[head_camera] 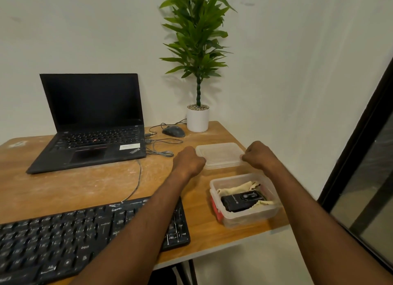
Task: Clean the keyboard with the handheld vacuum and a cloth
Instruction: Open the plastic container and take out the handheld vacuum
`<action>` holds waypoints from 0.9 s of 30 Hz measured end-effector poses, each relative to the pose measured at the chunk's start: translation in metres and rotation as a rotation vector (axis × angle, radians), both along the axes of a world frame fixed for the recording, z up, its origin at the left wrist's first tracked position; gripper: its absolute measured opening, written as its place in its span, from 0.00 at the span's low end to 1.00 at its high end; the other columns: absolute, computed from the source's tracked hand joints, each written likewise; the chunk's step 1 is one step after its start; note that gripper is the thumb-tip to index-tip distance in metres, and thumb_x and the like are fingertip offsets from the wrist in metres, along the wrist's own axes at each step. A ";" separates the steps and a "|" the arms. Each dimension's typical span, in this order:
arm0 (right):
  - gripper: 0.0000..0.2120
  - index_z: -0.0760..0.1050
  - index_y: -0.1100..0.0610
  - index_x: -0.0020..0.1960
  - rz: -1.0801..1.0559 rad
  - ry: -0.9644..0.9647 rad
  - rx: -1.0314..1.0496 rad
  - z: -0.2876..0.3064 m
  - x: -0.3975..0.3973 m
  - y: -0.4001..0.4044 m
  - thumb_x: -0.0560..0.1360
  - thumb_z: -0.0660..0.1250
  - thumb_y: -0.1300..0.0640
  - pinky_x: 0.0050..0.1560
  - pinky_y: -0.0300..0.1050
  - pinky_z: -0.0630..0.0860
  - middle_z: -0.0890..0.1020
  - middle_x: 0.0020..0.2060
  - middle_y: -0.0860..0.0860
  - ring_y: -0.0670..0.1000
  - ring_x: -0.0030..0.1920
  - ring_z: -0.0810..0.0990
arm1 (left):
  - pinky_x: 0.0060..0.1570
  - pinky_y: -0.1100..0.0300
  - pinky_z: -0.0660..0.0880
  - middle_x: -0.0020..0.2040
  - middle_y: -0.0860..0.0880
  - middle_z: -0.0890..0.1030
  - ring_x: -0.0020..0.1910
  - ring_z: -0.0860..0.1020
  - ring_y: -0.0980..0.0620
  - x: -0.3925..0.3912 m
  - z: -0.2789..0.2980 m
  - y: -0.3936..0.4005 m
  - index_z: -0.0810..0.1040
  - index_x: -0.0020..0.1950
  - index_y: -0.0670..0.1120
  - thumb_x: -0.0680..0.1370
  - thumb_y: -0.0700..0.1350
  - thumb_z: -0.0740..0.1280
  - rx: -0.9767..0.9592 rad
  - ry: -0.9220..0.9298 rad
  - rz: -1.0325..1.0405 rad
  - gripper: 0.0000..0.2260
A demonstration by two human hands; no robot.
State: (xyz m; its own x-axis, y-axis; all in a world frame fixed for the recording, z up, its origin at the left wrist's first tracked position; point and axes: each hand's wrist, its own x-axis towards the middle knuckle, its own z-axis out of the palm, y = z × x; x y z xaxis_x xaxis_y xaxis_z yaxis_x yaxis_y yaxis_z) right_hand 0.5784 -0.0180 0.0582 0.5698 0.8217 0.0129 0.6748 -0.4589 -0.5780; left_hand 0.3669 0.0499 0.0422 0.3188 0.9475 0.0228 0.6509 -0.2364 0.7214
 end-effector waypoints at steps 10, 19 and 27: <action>0.05 0.73 0.61 0.46 0.047 -0.086 -0.201 -0.006 -0.007 0.014 0.77 0.68 0.60 0.33 0.43 0.68 0.78 0.45 0.56 0.56 0.45 0.77 | 0.54 0.52 0.80 0.59 0.42 0.84 0.58 0.82 0.42 0.006 -0.028 0.010 0.81 0.62 0.42 0.79 0.46 0.71 -0.039 0.146 0.005 0.14; 0.18 0.81 0.68 0.52 0.020 0.111 0.035 0.004 -0.001 -0.036 0.79 0.67 0.51 0.45 0.49 0.75 0.83 0.45 0.62 0.59 0.46 0.82 | 0.60 0.52 0.74 0.67 0.42 0.78 0.63 0.78 0.42 -0.013 -0.011 -0.026 0.76 0.70 0.43 0.84 0.50 0.63 0.078 0.115 0.034 0.17; 0.17 0.77 0.54 0.69 -0.160 0.340 0.434 -0.026 -0.037 -0.142 0.81 0.67 0.51 0.55 0.48 0.73 0.80 0.60 0.52 0.53 0.60 0.77 | 0.64 0.53 0.76 0.62 0.55 0.81 0.58 0.81 0.53 -0.047 -0.008 -0.123 0.69 0.79 0.53 0.85 0.55 0.63 0.048 -0.031 -0.059 0.23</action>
State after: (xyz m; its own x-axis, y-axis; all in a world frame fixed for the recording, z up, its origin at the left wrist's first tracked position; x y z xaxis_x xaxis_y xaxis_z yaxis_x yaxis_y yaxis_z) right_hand 0.5411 -0.1598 0.0319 0.7179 0.6849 0.1245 0.3598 -0.2120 -0.9086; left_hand 0.3195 -0.0729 0.0343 0.3727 0.9246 0.0788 0.6120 -0.3088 0.7281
